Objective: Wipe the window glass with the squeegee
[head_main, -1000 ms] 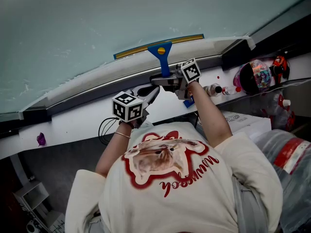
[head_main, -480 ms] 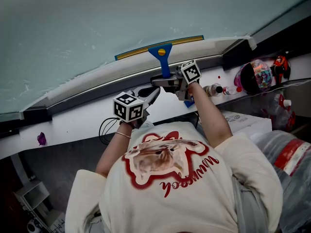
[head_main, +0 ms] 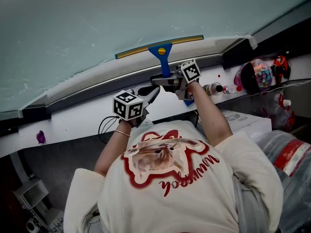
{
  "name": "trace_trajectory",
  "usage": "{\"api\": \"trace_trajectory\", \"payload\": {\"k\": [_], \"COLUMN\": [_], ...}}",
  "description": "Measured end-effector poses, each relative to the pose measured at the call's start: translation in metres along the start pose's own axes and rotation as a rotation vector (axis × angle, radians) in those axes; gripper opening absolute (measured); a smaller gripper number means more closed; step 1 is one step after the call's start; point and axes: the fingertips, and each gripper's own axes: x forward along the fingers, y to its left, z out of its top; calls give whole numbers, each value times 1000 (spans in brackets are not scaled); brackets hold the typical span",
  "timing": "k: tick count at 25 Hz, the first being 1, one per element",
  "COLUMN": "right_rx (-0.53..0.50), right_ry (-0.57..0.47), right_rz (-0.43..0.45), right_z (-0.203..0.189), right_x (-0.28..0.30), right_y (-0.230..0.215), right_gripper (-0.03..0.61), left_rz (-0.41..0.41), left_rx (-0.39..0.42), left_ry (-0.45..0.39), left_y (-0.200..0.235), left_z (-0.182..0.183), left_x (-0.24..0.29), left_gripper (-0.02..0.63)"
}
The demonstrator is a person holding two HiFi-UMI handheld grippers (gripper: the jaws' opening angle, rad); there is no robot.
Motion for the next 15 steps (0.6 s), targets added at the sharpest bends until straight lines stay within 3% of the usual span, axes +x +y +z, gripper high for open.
{"api": "trace_trajectory", "payload": {"k": [15], "right_rx": [7], "right_ry": [0], "right_rz": [14], "right_z": [-3], "right_x": [1], "right_y": [-1], "right_gripper": [115], "left_rz": [-15], "left_rx": [-18], "left_ry": [7], "left_y": [2], "left_z": [-5], "left_x": [2], "left_gripper": [2]}}
